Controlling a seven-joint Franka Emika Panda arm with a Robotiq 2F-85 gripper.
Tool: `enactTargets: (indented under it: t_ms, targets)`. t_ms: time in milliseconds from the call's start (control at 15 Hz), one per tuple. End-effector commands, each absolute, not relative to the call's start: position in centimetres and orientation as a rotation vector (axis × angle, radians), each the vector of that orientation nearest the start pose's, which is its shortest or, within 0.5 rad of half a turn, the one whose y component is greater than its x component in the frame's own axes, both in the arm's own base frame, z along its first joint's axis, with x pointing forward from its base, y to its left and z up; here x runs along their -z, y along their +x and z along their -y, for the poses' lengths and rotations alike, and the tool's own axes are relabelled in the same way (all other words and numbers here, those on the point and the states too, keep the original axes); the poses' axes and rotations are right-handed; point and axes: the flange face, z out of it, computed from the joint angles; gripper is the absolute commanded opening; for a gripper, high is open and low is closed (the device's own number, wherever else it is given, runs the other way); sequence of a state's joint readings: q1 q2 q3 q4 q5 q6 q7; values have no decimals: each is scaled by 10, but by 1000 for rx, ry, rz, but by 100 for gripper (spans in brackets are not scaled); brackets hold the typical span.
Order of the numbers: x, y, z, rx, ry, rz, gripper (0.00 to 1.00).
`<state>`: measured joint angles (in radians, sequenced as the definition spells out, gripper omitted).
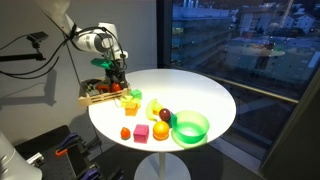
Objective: Put the toy apple on the tray
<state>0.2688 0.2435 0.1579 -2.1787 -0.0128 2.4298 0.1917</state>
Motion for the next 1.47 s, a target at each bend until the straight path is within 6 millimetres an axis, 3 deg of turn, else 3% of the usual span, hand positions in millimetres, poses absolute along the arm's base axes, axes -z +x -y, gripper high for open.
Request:
enactTargets:
  t_ms: [0, 533, 933, 1400]
  targets:
    - [-286, 515, -228, -37, -3101, 344, 100]
    - [-307, 523, -192, 0, -3105, 199, 100]
    - [-319, 531, -148, -1, -3118, 40, 100]
    - [-336, 524, -95, -146, -3145, -87, 100]
